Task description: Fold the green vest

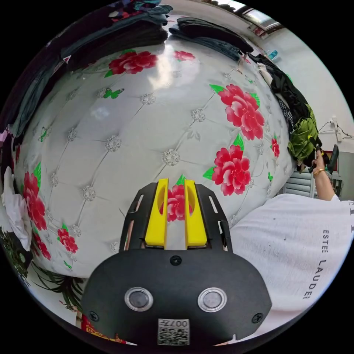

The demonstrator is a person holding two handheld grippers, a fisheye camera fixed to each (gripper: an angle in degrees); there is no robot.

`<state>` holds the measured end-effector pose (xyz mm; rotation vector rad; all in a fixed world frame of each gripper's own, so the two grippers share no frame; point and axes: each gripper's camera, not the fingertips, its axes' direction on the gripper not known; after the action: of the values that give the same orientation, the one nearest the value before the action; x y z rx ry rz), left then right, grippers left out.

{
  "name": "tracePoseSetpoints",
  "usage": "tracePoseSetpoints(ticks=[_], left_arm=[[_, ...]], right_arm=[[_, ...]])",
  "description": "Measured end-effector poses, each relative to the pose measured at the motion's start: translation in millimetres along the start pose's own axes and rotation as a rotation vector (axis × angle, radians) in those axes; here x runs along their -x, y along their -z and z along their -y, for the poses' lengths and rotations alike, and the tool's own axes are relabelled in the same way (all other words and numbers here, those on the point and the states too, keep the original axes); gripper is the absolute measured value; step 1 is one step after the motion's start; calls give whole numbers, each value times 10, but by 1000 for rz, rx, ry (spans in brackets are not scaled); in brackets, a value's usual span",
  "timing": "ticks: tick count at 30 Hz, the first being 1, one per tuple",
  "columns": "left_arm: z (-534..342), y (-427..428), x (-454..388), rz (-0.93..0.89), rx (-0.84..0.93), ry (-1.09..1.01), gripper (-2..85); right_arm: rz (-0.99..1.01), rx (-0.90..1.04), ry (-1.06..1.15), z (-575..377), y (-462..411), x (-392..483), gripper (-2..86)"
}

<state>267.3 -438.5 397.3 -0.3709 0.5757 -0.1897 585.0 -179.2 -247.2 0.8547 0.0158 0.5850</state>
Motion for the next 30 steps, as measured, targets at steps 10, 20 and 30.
tracePoseSetpoints(ticks=[10, 20, 30], left_arm=[[-661, 360, -59, -95, -175, 16, 63], [-1447, 585, 368, -127, -290, 152, 63], [-1811, 735, 588, -157, -331, 195, 76]], right_arm=[[204, -235, 212, -528, 1038, 541, 8], [652, -207, 466, -1098, 1438, 1539, -1], [1460, 246, 1213, -2573, 1981, 3243, 24]])
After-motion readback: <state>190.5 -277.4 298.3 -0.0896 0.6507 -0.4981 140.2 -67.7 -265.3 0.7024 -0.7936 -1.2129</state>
